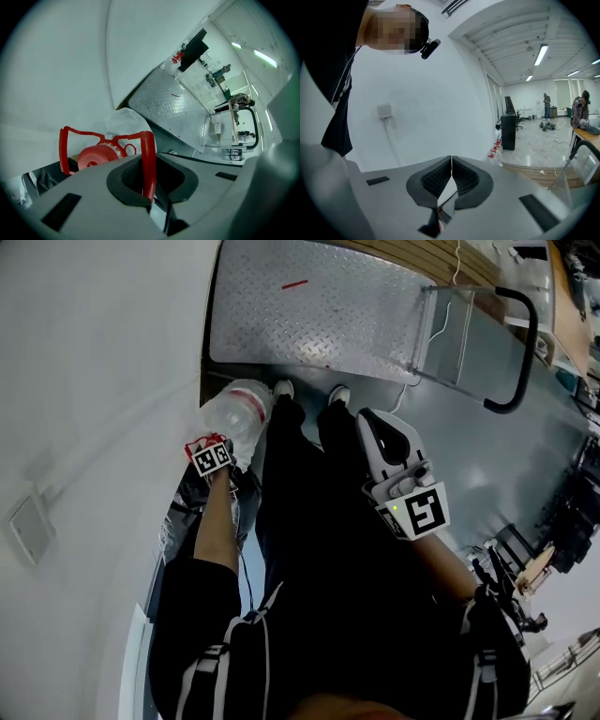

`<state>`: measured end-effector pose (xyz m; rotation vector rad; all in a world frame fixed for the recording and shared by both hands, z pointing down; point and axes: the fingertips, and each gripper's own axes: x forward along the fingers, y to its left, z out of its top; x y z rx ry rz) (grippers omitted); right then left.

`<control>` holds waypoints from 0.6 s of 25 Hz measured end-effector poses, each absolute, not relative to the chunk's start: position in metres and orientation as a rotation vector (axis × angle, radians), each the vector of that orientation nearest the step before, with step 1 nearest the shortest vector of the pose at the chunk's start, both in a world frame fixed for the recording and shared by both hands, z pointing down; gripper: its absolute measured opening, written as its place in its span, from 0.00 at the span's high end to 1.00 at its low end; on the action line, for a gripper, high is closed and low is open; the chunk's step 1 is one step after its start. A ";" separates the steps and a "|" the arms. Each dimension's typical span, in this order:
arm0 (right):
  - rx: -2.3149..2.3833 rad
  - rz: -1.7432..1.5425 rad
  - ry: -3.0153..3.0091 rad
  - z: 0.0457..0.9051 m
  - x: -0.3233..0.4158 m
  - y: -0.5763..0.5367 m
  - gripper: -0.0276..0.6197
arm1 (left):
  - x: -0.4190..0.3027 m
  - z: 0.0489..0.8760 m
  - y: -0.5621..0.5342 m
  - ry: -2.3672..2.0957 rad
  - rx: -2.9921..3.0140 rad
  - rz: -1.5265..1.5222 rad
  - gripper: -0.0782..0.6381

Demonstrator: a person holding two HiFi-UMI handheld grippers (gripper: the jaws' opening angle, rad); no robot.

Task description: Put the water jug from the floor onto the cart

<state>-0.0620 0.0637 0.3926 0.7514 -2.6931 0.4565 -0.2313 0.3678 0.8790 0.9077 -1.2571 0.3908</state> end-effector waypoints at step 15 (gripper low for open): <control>1.200 0.475 -2.681 0.356 0.028 0.020 0.93 | -0.206 0.807 0.293 -1.187 1.115 0.508 0.84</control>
